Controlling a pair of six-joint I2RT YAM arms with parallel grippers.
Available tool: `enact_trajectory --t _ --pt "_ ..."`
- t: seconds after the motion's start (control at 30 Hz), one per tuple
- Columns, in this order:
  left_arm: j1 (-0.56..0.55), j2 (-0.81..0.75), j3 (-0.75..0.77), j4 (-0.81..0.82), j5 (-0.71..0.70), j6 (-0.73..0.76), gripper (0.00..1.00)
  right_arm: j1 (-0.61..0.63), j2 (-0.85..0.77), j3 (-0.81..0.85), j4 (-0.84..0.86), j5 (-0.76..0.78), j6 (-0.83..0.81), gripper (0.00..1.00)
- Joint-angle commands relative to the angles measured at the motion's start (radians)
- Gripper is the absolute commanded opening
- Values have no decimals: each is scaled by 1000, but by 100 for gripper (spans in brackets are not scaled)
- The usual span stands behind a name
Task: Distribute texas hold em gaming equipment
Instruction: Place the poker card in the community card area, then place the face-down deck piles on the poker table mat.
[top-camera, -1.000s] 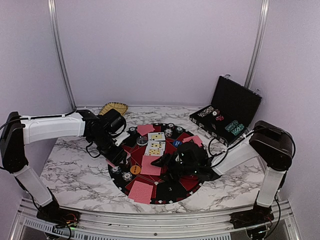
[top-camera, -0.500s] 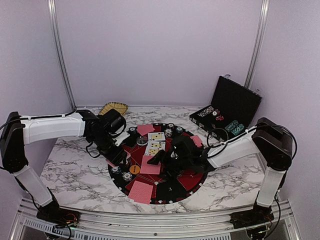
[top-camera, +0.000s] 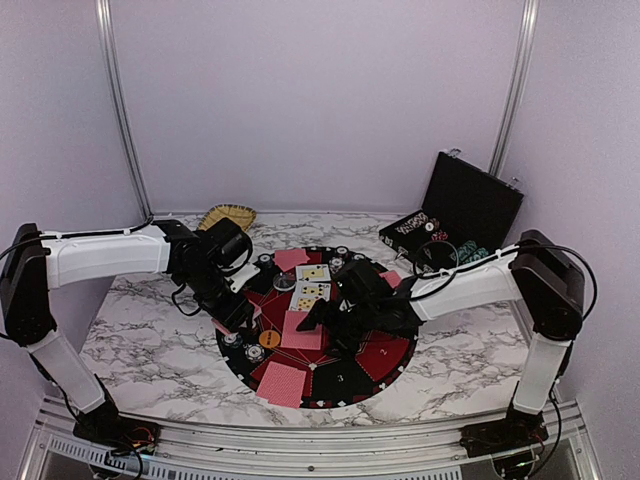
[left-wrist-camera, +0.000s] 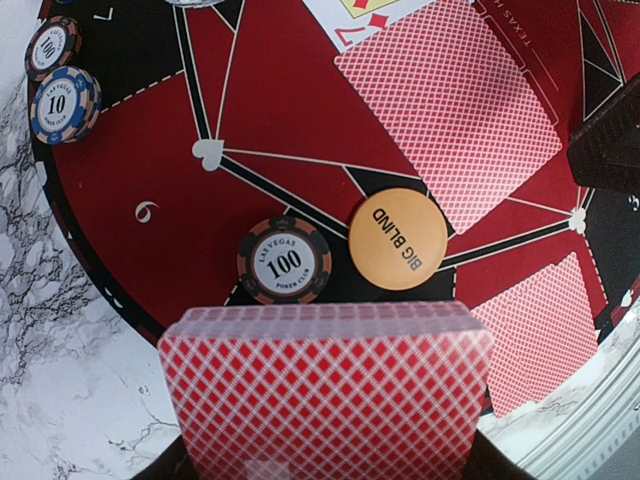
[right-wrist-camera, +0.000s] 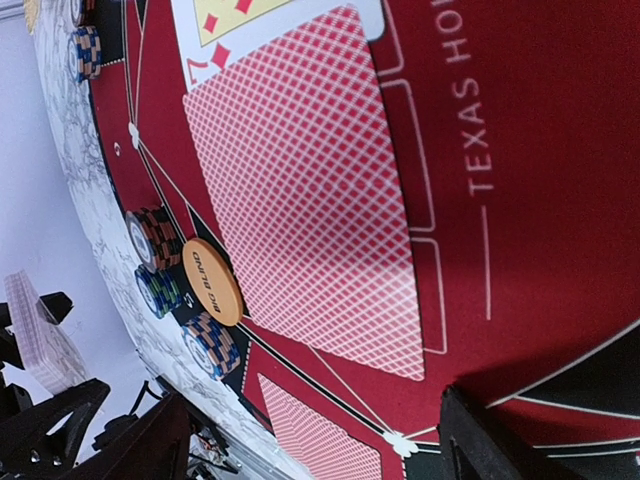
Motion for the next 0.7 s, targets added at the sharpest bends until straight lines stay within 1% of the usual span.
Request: enact_trajectory --t 0.0,0.2,0.37,0.53,0.67 --pt "4 -41 -6 17 14 2 26 -11 3 32 -82 3 -30 84" --pt "4 -35 2 17 12 -5 25 -17 -86 17 -66 74 -89 85" --pt "2 -21 22 18 -2 -25 25 -40 -183 -29 -54 149 -142 86" --pt "-11 16 63 18 -21 -69 26 -108 -292 -68 -61 217 -249 86" --pt "-38 63 111 18 -45 -114 26 -178 -390 -82 -85 280 -370 85"
